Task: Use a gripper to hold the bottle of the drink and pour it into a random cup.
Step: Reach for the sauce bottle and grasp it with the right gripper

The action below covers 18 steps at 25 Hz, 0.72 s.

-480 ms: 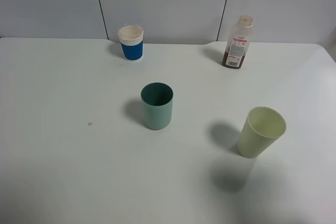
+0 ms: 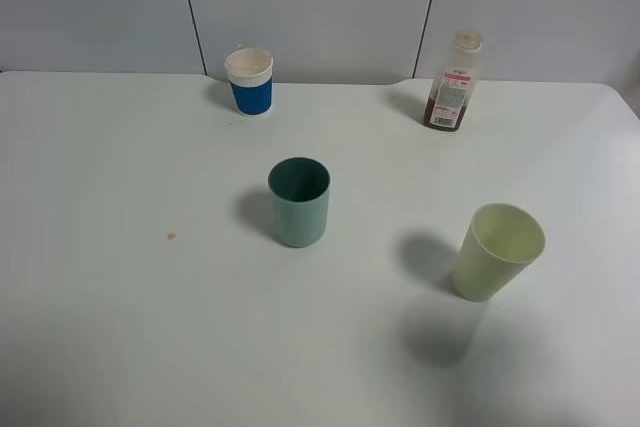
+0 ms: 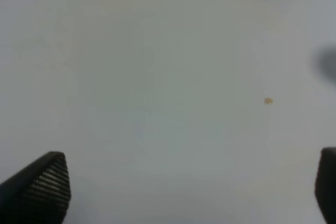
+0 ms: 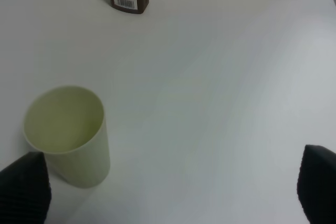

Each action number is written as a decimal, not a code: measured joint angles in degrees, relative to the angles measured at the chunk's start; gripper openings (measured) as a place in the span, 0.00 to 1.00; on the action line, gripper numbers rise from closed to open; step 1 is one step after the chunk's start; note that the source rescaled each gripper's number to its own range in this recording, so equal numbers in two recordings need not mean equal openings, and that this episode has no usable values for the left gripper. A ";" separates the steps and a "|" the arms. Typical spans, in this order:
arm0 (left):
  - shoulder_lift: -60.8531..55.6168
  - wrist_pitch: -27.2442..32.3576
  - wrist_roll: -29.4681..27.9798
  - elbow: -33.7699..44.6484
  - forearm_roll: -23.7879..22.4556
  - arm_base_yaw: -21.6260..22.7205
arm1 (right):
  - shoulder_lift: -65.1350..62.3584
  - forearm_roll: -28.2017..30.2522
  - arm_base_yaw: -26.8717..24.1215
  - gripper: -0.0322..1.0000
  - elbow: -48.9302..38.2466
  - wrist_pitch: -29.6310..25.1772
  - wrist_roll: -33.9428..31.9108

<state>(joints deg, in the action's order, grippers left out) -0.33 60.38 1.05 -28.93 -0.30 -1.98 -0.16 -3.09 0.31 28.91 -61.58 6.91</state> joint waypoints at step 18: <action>0.00 0.00 0.00 0.00 0.00 0.00 | 0.00 0.00 0.00 0.91 0.00 0.00 0.00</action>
<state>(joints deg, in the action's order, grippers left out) -0.33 60.38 1.05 -28.93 -0.30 -1.98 -0.16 -3.09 0.31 28.91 -61.58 6.91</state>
